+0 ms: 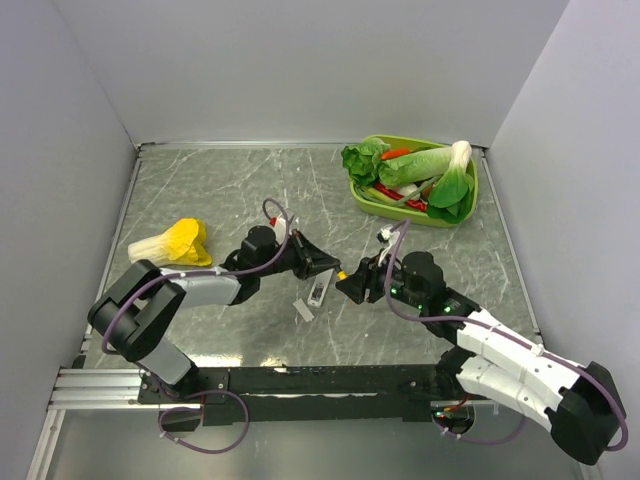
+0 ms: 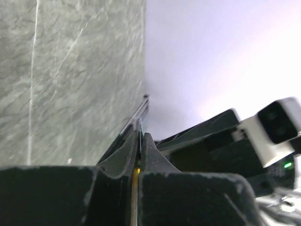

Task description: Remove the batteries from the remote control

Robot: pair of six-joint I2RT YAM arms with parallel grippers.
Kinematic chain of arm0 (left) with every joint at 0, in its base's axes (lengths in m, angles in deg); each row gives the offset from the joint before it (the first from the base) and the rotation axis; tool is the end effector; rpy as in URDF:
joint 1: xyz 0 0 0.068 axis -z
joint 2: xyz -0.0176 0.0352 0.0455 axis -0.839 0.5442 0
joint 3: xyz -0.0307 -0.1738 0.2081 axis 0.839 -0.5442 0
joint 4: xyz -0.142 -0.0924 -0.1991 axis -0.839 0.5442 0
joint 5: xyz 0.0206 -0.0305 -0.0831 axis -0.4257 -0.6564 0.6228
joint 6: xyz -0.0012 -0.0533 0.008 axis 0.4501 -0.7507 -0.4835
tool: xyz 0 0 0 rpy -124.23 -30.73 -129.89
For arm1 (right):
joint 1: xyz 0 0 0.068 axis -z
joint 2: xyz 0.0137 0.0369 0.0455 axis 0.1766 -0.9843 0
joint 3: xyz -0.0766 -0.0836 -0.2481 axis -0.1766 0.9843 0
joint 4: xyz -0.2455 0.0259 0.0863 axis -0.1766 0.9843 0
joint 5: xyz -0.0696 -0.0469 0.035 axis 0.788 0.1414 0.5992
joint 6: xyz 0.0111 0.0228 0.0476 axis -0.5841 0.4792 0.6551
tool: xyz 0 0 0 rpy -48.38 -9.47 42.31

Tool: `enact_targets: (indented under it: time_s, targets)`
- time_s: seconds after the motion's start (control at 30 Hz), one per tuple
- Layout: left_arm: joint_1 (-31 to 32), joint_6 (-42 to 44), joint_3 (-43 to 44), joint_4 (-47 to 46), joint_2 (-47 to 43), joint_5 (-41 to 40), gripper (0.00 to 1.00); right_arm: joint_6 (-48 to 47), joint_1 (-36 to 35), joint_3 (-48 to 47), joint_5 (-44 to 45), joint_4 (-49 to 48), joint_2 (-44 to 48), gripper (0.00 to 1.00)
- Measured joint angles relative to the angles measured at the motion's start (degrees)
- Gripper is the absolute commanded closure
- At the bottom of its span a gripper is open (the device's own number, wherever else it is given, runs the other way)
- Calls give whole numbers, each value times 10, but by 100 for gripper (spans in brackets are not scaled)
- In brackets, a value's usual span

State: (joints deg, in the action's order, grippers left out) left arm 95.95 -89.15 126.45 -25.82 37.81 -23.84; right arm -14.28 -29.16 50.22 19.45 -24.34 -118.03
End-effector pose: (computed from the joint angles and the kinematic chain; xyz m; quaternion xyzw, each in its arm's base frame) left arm 0.2360 -0.2119 0.1925 -0.1257 0.7691 -0.6104 0.1418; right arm 0.1459 0.1321 0.2416 -0.1755 0.7816 0.4083 0.4378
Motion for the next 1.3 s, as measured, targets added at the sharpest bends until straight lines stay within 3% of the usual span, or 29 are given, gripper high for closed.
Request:
enact_targets:
  time_s: [0.2, 0.47, 0.97, 1.03, 1.07, 1.17, 1.2, 1.23, 1.3]
  targets:
    - [0, -71, -38, -41, -22, -49, 99, -4, -18, 20, 39, -1, 12, 51]
    - [0, -104, -54, -66, -48, -91, 99, -2, -23, 30, 67, -5, 27, 54]
    - [0, -119, -70, -76, -61, -116, 99, 21, -25, 31, 71, -35, 33, 53]
    - [0, -119, -72, -77, -66, -119, 99, 24, -25, 31, 71, -41, 33, 61]
    - [0, -119, -73, -80, -67, -119, 99, 25, -25, 31, 71, -44, 33, 76]
    - [0, -122, -74, -85, -67, -121, 99, 30, -25, 31, 70, -53, 32, 100]
    - [0, -123, -76, -88, -68, -122, 91, 33, -25, 32, 70, -54, 32, 100]
    - [0, -123, -77, -90, -68, -122, 60, 37, -26, 33, 71, -57, 33, 100]
    - [0, -120, -82, -94, -69, -125, 30, 37, -26, 40, 72, -66, 35, 100]
